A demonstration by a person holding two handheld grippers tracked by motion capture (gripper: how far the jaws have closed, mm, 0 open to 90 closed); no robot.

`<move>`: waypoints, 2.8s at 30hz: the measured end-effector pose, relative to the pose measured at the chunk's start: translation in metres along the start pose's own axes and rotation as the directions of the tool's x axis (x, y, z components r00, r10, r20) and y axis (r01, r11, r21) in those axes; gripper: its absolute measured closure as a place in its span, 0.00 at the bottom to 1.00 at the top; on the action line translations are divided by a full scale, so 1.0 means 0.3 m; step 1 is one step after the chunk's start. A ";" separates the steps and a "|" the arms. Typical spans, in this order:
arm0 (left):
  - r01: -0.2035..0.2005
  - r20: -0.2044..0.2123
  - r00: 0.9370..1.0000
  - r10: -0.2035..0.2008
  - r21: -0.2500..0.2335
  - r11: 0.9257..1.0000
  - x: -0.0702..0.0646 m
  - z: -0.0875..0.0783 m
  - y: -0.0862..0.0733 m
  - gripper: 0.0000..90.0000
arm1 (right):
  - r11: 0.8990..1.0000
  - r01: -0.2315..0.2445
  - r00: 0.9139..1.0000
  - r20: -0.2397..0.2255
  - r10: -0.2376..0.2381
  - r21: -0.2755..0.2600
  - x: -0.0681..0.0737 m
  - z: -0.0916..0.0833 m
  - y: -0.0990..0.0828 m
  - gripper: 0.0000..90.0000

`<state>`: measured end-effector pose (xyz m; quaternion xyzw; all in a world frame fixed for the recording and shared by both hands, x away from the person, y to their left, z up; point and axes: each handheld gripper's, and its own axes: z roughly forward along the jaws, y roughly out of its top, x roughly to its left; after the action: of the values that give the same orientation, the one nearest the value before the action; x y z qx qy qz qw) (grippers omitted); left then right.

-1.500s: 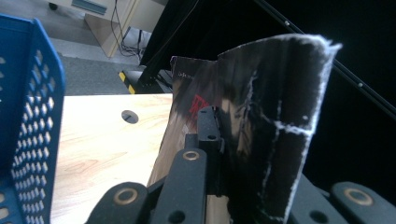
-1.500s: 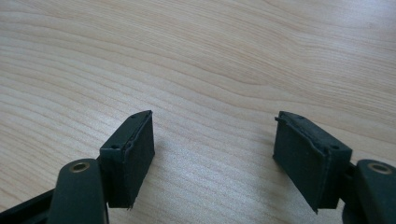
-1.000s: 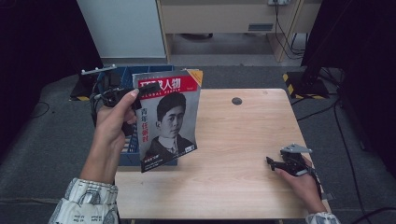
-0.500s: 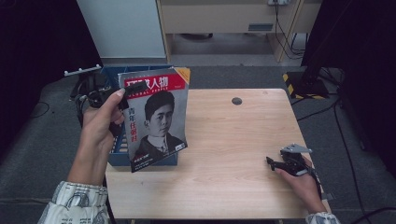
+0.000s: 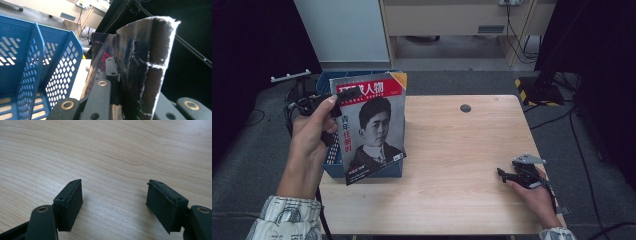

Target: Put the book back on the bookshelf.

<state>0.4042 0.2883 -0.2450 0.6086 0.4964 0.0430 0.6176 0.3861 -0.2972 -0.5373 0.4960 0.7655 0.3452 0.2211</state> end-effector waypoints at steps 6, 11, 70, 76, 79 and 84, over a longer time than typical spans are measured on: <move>0.005 -0.016 1.000 -0.005 -0.008 1.000 0.017 -0.025 0.002 0.96 | 1.000 0.000 1.000 0.000 0.000 0.000 0.000 0.000 0.000 0.32; 0.007 -0.027 1.000 -0.007 -0.013 1.000 0.033 -0.046 0.002 0.96 | 1.000 0.000 1.000 0.000 0.000 0.000 0.000 0.000 0.000 0.32; 0.020 -0.156 0.987 -0.036 -0.106 0.994 0.166 -0.265 0.032 0.96 | 1.000 0.001 1.000 0.000 -0.001 0.002 0.000 0.001 0.001 0.32; 0.026 -0.158 0.986 -0.045 -0.119 0.993 0.180 -0.285 0.033 0.96 | 1.000 0.000 1.000 0.000 0.000 0.003 0.000 0.001 0.001 0.32; 0.032 -0.156 0.986 -0.053 -0.132 0.991 0.186 -0.298 0.035 0.96 | 1.000 0.002 1.000 0.000 -0.002 0.002 0.000 0.001 0.001 0.32; 0.031 -0.163 0.985 -0.053 -0.137 0.990 0.193 -0.317 0.038 0.96 | 1.000 0.001 1.000 0.000 -0.001 0.003 0.000 0.001 0.001 0.32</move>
<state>0.3764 0.3966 -0.2461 0.5494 0.5550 0.1139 0.6142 0.3864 -0.2970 -0.5373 0.4958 0.7662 0.3439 0.2208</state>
